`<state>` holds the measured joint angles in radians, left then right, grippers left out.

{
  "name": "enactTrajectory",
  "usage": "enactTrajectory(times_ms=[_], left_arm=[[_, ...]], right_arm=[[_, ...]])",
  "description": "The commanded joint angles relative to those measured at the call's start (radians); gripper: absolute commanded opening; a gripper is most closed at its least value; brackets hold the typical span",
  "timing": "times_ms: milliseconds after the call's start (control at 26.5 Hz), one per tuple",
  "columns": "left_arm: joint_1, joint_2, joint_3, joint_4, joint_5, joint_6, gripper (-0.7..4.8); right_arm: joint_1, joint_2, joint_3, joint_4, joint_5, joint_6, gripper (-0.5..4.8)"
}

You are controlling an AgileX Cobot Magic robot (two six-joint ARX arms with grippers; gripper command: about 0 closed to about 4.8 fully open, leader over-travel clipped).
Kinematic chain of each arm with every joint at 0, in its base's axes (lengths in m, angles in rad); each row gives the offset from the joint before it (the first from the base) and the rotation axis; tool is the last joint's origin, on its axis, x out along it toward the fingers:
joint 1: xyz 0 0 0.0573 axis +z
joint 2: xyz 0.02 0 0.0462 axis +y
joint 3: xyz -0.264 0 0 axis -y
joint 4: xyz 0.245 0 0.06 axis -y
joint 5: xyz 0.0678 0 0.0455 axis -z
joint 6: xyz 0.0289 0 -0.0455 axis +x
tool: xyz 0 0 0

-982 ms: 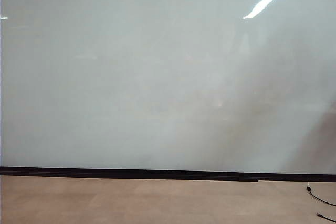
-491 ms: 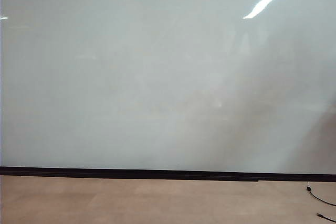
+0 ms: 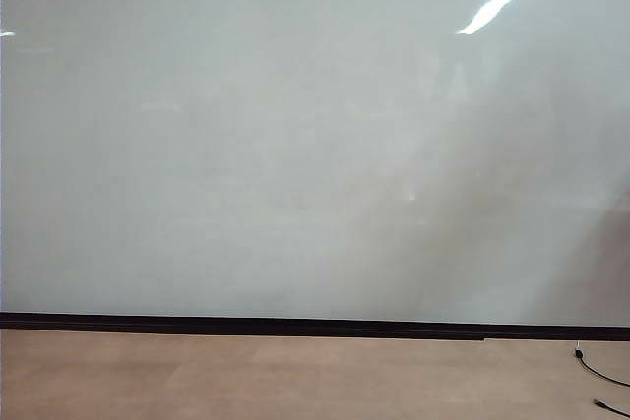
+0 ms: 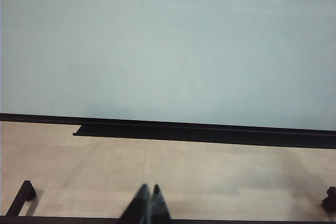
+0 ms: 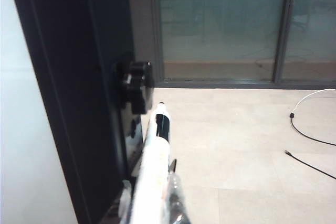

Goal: Pick up the pen on the shelf to the right of the whiteboard and write the letter Z.

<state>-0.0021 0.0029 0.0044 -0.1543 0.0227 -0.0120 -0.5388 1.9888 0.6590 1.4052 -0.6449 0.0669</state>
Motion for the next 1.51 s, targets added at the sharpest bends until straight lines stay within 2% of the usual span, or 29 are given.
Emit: enactTrajectory(times_ms=[38, 378, 491, 642, 756, 869, 1058, 1322, 1360, 1398, 1474, 1511], left_arm=[[0.000, 0.000, 0.002, 0.005, 0.000, 0.004, -0.04], [0.000, 0.000, 0.002, 0.005, 0.000, 0.004, -0.04], [0.000, 0.000, 0.002, 0.005, 0.000, 0.004, -0.04], [0.000, 0.000, 0.002, 0.005, 0.000, 0.004, -0.04], [0.000, 0.000, 0.002, 0.005, 0.000, 0.004, -0.04], [0.000, 0.000, 0.002, 0.005, 0.000, 0.004, -0.04], [0.000, 0.000, 0.002, 0.005, -0.002, 0.004, -0.04], [0.000, 0.000, 0.002, 0.005, 0.000, 0.004, -0.04], [0.000, 0.000, 0.002, 0.005, 0.000, 0.004, -0.05], [0.000, 0.000, 0.002, 0.005, 0.000, 0.004, -0.05], [0.000, 0.000, 0.002, 0.004, -0.002, 0.004, -0.04], [0.000, 0.000, 0.002, 0.006, 0.000, 0.004, -0.04]], right_arm=[[0.002, -0.008, 0.000, 0.013, 0.018, 0.000, -0.05], [0.002, -0.009, 0.000, 0.014, 0.168, 0.000, -0.05], [0.004, -0.029, -0.009, 0.014, 0.251, 0.000, -0.05], [0.020, -0.119, -0.092, 0.013, 0.415, 0.016, -0.05], [0.058, -0.198, -0.176, 0.013, 0.581, 0.034, -0.05], [0.099, -0.271, -0.255, 0.013, 0.704, 0.035, -0.05], [0.260, -0.503, -0.468, 0.010, 0.896, 0.035, -0.05], [0.480, -0.728, -0.641, 0.009, 1.003, 0.038, -0.05], [0.565, -0.780, -0.660, -0.019, 1.008, 0.036, -0.05], [0.604, -0.808, -0.660, -0.048, 1.008, 0.035, -0.05], [0.780, -0.878, -0.655, -0.117, 1.033, 0.034, -0.05], [0.816, -0.880, -0.653, -0.123, 1.046, 0.034, -0.05]])
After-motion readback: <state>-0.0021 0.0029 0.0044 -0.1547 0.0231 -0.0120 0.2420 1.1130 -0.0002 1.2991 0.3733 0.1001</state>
